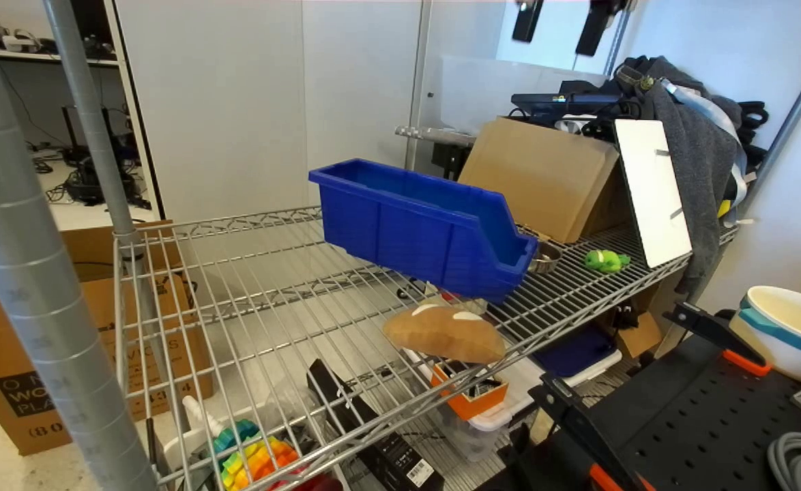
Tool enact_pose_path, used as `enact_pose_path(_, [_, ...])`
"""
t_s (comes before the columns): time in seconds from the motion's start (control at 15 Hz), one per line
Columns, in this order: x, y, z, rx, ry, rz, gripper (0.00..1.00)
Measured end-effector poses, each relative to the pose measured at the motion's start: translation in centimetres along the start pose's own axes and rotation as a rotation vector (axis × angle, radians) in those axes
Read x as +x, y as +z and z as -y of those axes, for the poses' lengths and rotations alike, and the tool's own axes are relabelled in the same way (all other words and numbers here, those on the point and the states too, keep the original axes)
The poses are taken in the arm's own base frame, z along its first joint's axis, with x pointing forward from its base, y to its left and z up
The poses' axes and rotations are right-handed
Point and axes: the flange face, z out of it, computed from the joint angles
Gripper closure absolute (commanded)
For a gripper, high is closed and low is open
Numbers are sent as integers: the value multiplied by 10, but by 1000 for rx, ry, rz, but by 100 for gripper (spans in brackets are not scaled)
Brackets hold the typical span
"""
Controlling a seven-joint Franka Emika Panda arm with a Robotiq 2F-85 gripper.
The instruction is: Move the blue tray to the left
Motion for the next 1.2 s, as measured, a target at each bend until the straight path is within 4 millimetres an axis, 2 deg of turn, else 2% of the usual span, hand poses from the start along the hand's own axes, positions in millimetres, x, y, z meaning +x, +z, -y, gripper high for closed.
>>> enact_pose_path(0.2, [28,64,18,-11,-24,31,0])
enact_pose_path(0.33, [46,96,31,-1,-40,32,0])
enact_pose_path(0.73, [89,166,59,-2,-75,60,0])
enact_pose_path(0.8, [94,177,63,-4,-81,66,5])
enact_pose_path(0.87, [98,188,66,-8,-86,73,26])
enact_pose_path(1.0, [105,209,70,-21,-97,82,32])
enact_pose_path(1.2, [115,231,74,-44,-113,84,56])
